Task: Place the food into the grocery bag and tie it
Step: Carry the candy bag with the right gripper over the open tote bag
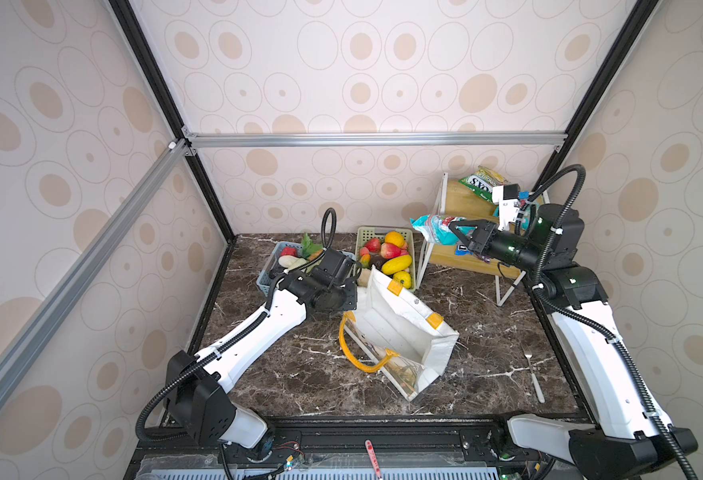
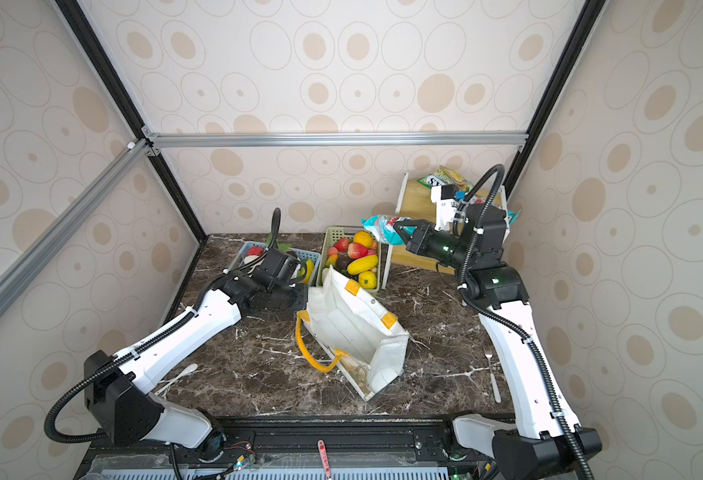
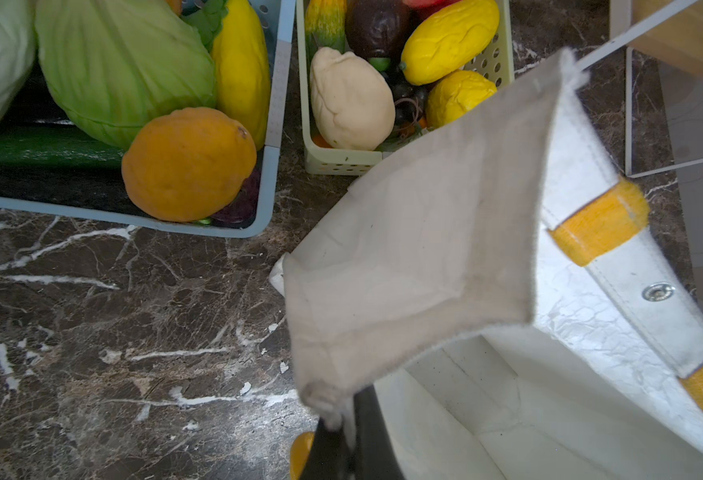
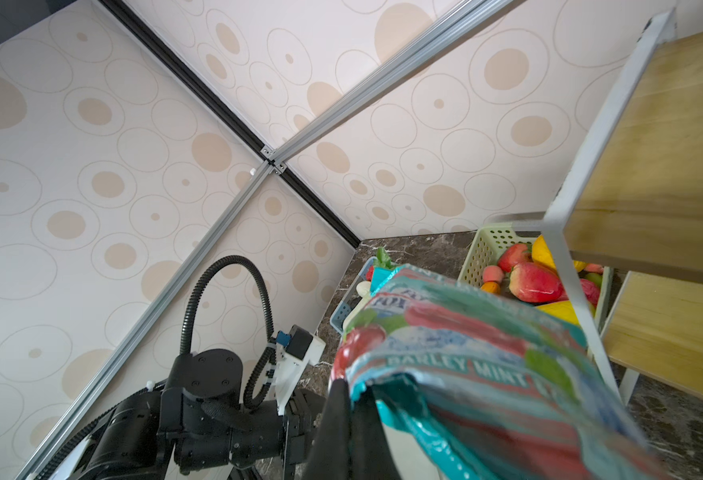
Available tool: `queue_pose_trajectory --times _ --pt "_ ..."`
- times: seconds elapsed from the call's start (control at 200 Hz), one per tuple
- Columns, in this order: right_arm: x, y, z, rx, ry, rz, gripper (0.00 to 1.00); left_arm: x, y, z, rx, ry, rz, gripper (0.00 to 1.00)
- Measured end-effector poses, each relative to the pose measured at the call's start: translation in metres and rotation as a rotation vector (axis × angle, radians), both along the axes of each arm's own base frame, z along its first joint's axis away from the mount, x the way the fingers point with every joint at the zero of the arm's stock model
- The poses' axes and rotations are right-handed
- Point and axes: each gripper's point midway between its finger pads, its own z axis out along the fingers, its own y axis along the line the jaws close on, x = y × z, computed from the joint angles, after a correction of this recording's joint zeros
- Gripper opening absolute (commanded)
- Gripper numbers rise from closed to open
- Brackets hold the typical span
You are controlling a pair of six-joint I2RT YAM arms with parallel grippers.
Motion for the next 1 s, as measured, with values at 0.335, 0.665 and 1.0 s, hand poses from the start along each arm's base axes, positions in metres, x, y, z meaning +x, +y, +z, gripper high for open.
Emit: queue_pose_trajectory --times 0.335,0.665,1.0 --pt "-0.028 0.046 -0.02 -0.011 0.046 0.159 0.0 0.0 0.0 0.0 0.002 0.0 0.0 0.0" --pt "-0.063 0.092 -0.07 -0.074 0.155 0.319 0.0 0.0 0.0 0.0 0.005 -0.002 -0.004 0.0" --pt "-0.097 0.112 -0.105 -0.138 0.241 0.397 0.0 0.001 0.001 0.0 0.017 -0.009 -0.012 0.0"
